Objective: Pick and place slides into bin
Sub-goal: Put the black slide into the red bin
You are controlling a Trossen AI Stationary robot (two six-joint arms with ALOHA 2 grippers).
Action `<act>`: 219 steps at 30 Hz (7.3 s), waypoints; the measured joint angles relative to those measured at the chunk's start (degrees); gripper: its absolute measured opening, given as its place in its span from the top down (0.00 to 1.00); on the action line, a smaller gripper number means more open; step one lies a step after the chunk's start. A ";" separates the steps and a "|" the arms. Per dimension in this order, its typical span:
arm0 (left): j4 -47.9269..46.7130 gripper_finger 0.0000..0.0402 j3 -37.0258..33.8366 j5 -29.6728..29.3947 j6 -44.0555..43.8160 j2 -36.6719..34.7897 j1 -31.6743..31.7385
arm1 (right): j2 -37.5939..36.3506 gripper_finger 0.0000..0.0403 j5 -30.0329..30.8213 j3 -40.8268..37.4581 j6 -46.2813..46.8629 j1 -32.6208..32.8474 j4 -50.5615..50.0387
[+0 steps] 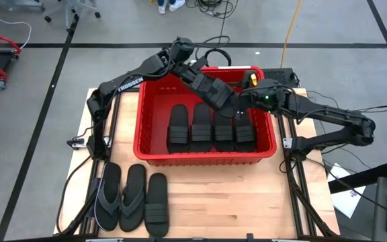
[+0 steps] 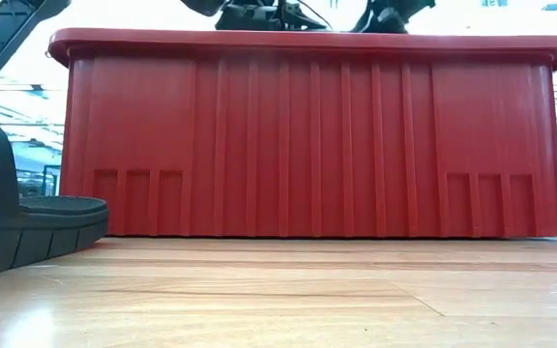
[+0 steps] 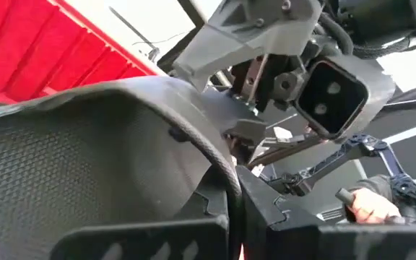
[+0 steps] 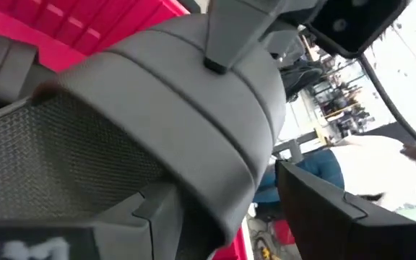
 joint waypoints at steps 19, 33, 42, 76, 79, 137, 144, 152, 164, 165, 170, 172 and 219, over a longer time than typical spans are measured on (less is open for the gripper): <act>-2.33 0.88 0.01 -1.02 0.97 -1.32 -1.49 | 1.22 0.99 14.85 3.79 9.27 6.95 -11.62; -4.58 0.49 0.10 -5.09 9.35 -12.47 0.56 | 2.25 0.99 26.82 4.72 48.77 10.74 -40.73; -5.14 0.45 0.15 -7.35 14.40 -19.91 2.16 | 8.37 0.99 22.86 4.65 65.57 13.57 -45.34; -19.34 0.46 0.02 -5.06 22.09 -27.41 7.26 | 14.69 0.69 -5.66 4.63 83.83 14.14 -55.25; -19.36 0.46 0.02 -3.78 21.55 -27.45 7.16 | 13.33 0.65 -5.91 4.63 84.09 13.97 -55.51; -34.22 0.46 0.02 -8.38 32.26 -27.40 8.07 | 22.05 0.49 -63.54 4.72 16.03 -29.03 -58.18; -34.94 0.46 0.02 -8.41 34.74 -27.38 8.07 | 22.07 0.49 -60.38 4.72 15.90 -29.00 -56.65; -34.62 0.46 0.02 -8.85 35.00 -27.38 8.07 | 22.05 0.51 -60.46 4.72 16.69 -26.70 -56.54; -34.60 0.46 0.02 -8.86 33.91 -27.38 8.07 | 22.05 0.51 -54.14 4.72 20.70 -22.25 -51.14; -34.60 0.46 0.02 -8.86 33.54 -27.38 8.07 | 22.05 0.51 -54.24 4.63 20.95 -22.09 -51.10; -34.58 0.46 0.02 -8.86 33.08 -27.38 8.07 | 22.03 0.51 -54.64 2.45 23.01 -19.95 -51.34; -34.58 0.46 0.02 -8.86 33.08 -27.38 8.07 | 22.03 0.51 -55.45 1.02 23.67 -18.72 -51.61; -33.27 0.46 0.02 -12.33 29.57 -27.38 6.00 | 21.90 0.99 -46.92 3.05 -10.26 -18.42 -68.57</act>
